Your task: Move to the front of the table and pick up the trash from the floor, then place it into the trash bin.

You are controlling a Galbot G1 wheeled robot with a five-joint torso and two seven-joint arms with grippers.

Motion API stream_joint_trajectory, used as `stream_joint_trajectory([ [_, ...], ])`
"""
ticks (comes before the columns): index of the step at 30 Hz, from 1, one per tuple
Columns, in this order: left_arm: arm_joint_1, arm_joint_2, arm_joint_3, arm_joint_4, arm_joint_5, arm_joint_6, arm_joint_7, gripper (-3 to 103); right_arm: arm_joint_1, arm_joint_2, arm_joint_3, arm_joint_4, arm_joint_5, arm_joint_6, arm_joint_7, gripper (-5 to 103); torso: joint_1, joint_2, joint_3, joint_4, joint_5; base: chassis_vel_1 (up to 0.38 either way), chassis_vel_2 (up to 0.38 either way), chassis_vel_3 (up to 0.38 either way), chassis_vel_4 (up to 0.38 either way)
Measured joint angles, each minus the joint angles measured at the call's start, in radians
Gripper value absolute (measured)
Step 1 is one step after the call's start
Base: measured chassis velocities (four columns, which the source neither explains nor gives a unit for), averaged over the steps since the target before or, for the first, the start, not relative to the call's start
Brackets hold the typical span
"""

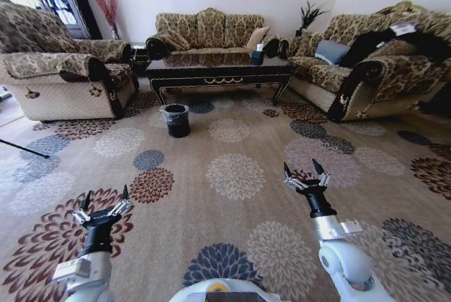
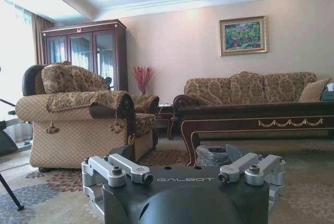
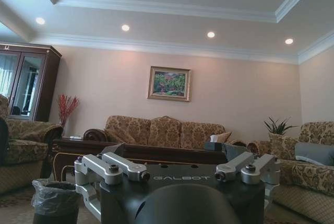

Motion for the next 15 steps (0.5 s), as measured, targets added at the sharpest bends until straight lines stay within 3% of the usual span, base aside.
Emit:
stream_joint_trajectory([
  [5,0.0,0.0,0.0,0.0,0.0,0.0,0.0,100,0.0,0.0,0.0,0.0,0.0,0.0,0.0,100,0.001,0.01,0.008,0.0,0.0,0.0,0.0,0.0,0.0],
  [15,0.0,0.0,0.0,0.0,0.0,0.0,0.0,100,0.0,0.0,0.0,0.0,0.0,0.0,0.0,100,0.002,0.053,0.05,0.0,0.0,0.0,0.0,0.0,0.0],
])
